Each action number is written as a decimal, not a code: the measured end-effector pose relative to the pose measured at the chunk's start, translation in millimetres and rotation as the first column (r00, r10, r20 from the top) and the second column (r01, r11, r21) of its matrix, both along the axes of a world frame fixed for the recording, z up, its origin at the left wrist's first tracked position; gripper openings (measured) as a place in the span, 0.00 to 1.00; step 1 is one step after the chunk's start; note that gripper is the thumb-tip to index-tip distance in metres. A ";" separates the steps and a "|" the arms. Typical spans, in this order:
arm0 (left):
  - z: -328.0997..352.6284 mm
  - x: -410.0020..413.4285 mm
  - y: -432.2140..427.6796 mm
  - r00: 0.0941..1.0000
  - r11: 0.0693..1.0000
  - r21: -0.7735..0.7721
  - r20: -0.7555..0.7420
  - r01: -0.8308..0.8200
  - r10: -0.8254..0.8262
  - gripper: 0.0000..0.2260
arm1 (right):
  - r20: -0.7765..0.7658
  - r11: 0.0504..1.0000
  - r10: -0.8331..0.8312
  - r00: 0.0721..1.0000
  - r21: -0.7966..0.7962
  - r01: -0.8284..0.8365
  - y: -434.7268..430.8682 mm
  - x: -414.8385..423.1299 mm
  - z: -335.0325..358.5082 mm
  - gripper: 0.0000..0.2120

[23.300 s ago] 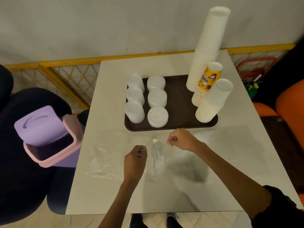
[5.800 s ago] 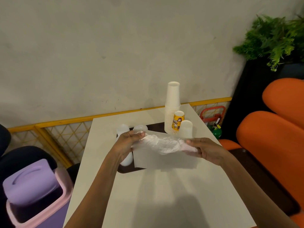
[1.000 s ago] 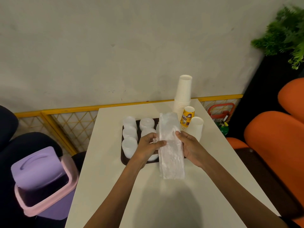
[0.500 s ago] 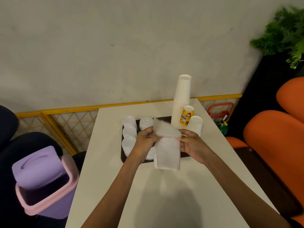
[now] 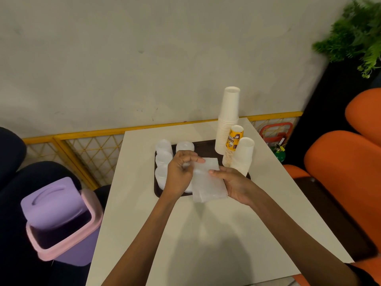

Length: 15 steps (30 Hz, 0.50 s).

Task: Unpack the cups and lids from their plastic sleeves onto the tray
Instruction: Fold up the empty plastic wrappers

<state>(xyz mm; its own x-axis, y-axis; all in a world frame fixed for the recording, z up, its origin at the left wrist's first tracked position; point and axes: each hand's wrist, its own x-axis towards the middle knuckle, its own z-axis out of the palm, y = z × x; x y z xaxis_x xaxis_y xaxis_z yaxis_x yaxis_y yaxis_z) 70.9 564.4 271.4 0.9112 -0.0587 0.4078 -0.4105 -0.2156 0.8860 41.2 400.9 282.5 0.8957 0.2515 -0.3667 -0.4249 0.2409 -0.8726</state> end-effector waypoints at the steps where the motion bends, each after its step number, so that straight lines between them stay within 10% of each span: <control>1: 2.2 -6.3 0.2 1.000 1.000 0.003 -0.013 -0.003 0.003 0.24 | 0.001 1.000 -0.019 1.000 -0.009 0.019 -0.1 -0.2 -1.3 0.16; 7: 10.3 -28.8 6.0 0.811 0.874 -0.471 -0.554 -0.120 -0.187 0.13 | 0.092 0.992 -0.107 0.990 -0.055 0.113 -3.8 -0.2 -7.0 0.13; 15: -9.3 -49.2 -9.1 0.722 0.945 -0.209 -0.691 -0.251 0.040 0.16 | 0.098 0.980 -0.056 0.994 -0.185 0.073 3.1 -7.7 -16.4 0.09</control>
